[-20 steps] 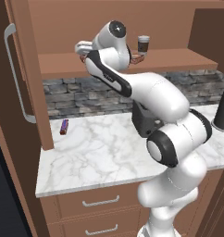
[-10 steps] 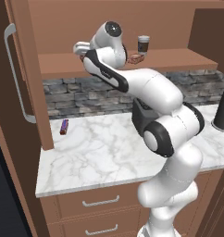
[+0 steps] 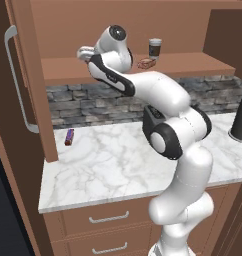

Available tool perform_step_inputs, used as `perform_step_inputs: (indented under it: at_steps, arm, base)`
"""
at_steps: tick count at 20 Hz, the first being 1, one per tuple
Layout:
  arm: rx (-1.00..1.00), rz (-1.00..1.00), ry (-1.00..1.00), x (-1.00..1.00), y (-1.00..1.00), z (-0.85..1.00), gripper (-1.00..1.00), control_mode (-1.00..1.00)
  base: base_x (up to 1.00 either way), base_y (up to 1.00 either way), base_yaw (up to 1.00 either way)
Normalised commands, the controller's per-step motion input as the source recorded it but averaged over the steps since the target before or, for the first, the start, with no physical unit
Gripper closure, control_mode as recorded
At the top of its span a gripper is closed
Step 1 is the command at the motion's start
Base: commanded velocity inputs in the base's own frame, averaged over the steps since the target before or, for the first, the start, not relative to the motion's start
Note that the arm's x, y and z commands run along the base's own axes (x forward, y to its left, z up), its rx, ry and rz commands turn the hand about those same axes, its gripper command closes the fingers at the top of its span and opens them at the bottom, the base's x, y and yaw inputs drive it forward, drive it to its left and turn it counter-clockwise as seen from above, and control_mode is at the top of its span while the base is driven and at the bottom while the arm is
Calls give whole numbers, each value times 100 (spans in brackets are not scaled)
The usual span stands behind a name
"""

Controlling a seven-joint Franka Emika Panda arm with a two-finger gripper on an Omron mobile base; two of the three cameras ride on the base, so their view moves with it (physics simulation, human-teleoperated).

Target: Pick the bar soap and bar soap from the cabinet and place them on the counter.

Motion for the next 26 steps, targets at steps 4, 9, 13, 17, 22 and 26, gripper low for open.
perform_step_inputs:
  at_steps: [4,9,13,17,22,26]
  arm:
    - [0,0,2,39,11,-9,-100,-100]
    - [-1,0,2,32,15,-9,100,-100]
    - [-1,0,0,7,3,-5,100,-100]
    - [-1,0,0,0,0,-12,100,-100]
    - [0,0,0,-8,0,-25,100,-100]
    - [0,0,-2,-43,-1,-10,100,-100]
  base:
    - [0,0,0]
    - [0,0,0]
    - [0,0,0]
    - [0,0,0]
    - [0,0,0]
    - [0,0,0]
